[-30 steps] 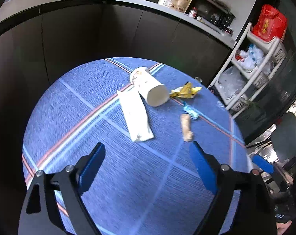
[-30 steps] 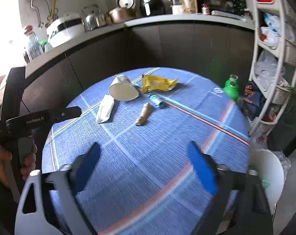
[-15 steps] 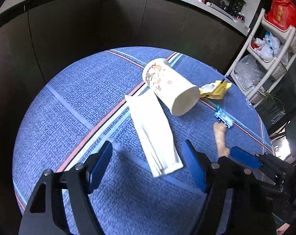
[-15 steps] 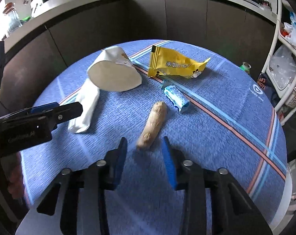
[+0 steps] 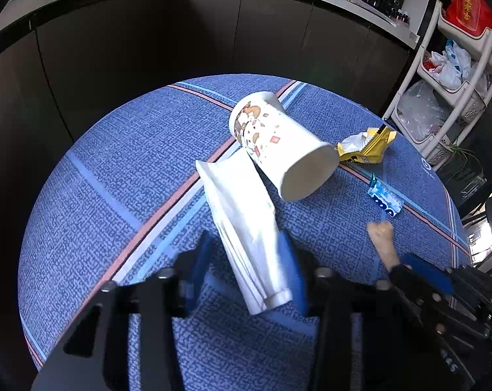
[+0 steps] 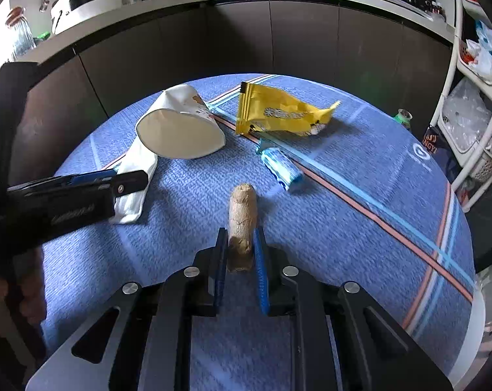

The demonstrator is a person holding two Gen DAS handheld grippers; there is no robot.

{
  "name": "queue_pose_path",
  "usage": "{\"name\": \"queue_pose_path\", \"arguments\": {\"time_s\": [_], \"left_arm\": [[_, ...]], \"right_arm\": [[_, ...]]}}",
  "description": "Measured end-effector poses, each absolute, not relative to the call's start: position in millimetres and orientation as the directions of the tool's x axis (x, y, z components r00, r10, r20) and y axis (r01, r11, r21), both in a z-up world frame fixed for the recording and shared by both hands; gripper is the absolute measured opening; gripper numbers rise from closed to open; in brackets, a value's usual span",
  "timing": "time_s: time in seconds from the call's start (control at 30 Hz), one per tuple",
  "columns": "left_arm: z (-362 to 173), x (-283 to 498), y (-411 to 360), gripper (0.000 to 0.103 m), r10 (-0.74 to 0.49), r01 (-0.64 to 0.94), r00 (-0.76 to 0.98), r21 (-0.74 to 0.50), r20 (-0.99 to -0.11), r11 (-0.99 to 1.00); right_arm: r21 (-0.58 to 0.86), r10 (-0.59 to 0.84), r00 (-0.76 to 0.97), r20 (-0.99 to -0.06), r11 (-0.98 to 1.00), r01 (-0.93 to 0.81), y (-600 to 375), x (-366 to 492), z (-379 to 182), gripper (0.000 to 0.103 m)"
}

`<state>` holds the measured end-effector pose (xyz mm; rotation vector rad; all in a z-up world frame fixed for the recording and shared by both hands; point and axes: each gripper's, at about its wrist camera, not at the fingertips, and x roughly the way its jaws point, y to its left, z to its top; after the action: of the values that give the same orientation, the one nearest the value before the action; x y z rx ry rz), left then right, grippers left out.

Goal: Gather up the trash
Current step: 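Grasp the brown ginger root with the right tool, then grasp the white paper strip with the left tool while the right tool holds the ginger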

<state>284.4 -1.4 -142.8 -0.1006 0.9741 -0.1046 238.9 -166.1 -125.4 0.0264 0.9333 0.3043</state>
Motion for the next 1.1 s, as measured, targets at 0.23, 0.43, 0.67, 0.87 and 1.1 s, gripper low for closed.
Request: {"name": "queue_pose_path", "arguments": {"time_s": [0.23,0.43,0.67,0.87,1.1], "left_arm": [[-142,269,12,0.006,-0.197,0.042,0.538,-0.208,-0.82,0.977],[-136,227,22,0.006,-0.286,0.063,0.516,-0.297,-0.808,0.953],[-137,180,24,0.018,-0.311,0.079,0.503,-0.316,-0.807,0.946],[-137,181,21,0.04,-0.291,0.089,0.504,-0.287,-0.813,0.954],[-135,191,3,0.049,-0.253,0.126,0.514,-0.219,-0.82,0.968]], "right_arm": [[0.19,0.302,0.557,-0.774,0.95,-0.249,-180,205,-117,0.014],[0.191,0.298,0.562,-0.772,0.951,-0.242,-191,172,-112,0.014],[0.212,0.299,0.549,-0.781,0.953,-0.217,-203,147,-118,0.014],[0.21,0.296,0.544,-0.785,0.954,-0.216,-200,144,-122,0.016],[0.192,0.282,0.553,-0.784,0.957,-0.216,-195,149,-126,0.021]]}}
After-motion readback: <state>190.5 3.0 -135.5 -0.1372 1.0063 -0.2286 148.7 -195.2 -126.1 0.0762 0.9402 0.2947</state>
